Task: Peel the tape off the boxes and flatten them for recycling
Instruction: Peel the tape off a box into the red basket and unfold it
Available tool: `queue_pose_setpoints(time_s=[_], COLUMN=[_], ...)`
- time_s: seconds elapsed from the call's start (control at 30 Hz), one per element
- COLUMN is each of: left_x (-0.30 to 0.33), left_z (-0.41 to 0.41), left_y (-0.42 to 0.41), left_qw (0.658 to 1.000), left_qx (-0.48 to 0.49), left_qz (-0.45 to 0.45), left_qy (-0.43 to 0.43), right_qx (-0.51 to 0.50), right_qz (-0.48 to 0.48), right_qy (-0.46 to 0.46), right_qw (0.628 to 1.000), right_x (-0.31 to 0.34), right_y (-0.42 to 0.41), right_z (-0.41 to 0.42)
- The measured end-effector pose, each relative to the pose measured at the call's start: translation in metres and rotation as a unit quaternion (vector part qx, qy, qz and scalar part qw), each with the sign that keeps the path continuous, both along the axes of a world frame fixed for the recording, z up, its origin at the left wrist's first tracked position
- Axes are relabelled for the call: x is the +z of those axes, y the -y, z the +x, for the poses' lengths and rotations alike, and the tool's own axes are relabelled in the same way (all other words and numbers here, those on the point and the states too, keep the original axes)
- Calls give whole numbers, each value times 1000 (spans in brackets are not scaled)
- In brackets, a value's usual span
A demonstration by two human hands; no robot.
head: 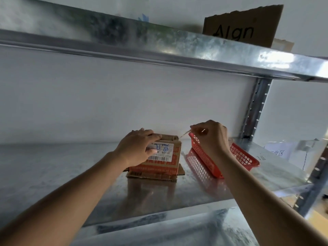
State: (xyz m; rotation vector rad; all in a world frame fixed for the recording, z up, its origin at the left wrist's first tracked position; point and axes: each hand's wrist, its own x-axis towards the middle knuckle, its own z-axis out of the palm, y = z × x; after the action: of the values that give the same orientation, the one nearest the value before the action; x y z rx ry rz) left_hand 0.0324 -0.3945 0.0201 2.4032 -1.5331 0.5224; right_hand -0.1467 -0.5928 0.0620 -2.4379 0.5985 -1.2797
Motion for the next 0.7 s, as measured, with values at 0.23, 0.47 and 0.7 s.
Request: queue_pose_setpoints(time_s=[0.23, 0.47, 0.7], left_x=[-4, -5, -5], left_z=[-1, 3, 6], left_y=[-4, -3, 0], left_qw=[1000, 1000, 1000], left_qx=[-3, -7, -5], left_qz=[-11, -13, 2], left_qy=[-6, -16, -2], right_qx=[263, 209, 82], right_qz=[459, 284, -7], right_qy=[152, 8, -93], right_qw=[835, 936, 992], right_x=[-11, -11, -6], right_y=[-14, -12, -13], right_z=[23, 20, 23])
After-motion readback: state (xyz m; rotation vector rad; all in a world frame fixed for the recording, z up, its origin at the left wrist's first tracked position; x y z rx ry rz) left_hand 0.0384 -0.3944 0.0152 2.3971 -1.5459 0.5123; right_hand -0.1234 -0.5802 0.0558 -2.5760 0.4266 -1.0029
